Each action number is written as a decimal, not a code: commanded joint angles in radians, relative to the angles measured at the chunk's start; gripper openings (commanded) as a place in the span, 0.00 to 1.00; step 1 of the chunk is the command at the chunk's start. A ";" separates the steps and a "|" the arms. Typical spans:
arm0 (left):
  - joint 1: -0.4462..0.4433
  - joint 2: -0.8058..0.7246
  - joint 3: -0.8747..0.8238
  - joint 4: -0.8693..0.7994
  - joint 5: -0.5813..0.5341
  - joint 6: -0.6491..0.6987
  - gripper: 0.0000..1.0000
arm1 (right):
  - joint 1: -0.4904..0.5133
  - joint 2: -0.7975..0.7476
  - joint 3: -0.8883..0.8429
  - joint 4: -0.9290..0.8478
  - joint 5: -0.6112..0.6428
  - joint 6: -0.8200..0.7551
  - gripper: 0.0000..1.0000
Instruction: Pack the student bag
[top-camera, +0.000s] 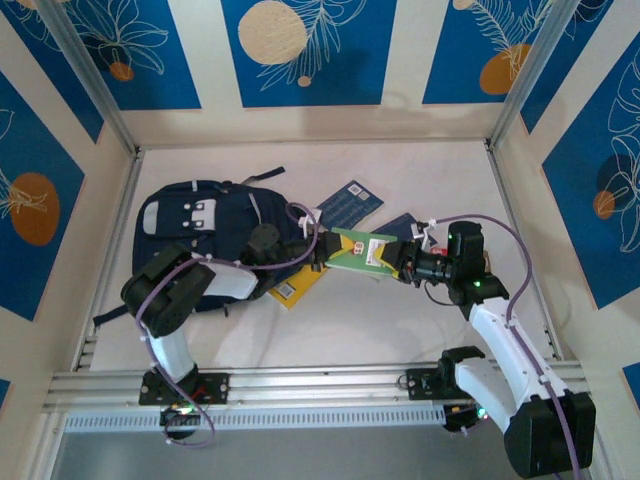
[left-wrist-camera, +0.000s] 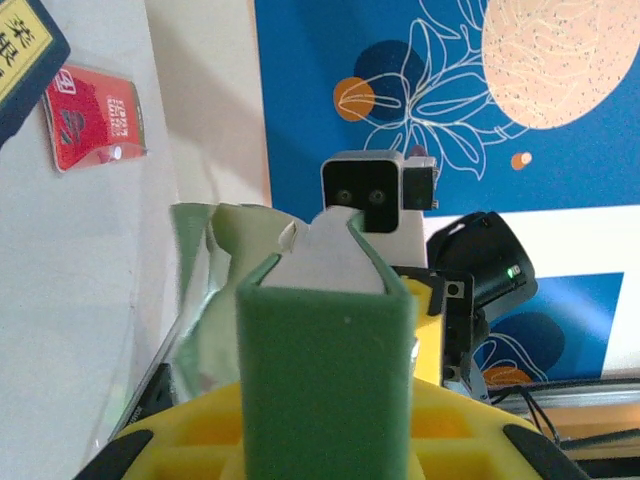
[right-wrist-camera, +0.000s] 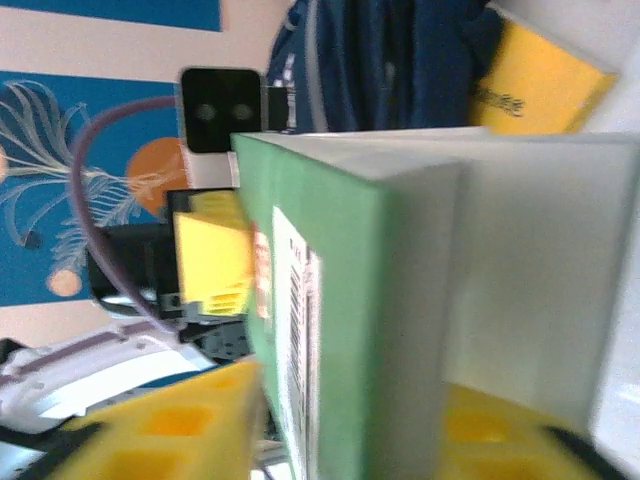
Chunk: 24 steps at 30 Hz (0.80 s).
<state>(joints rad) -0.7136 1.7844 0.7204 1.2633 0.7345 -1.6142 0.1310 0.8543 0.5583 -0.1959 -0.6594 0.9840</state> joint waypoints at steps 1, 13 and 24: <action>0.005 -0.049 0.001 0.060 0.032 0.017 0.00 | -0.003 -0.005 0.057 -0.190 0.089 -0.137 0.63; 0.002 -0.199 0.020 -0.117 0.025 0.078 0.00 | -0.027 -0.027 -0.080 0.223 -0.075 0.093 0.97; -0.021 -0.218 0.033 -0.156 0.016 0.095 0.00 | 0.041 -0.045 -0.093 0.571 -0.157 0.341 0.89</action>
<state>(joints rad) -0.7250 1.5925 0.7208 1.0752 0.7471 -1.5417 0.1589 0.8333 0.4469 0.2924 -0.7746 1.2556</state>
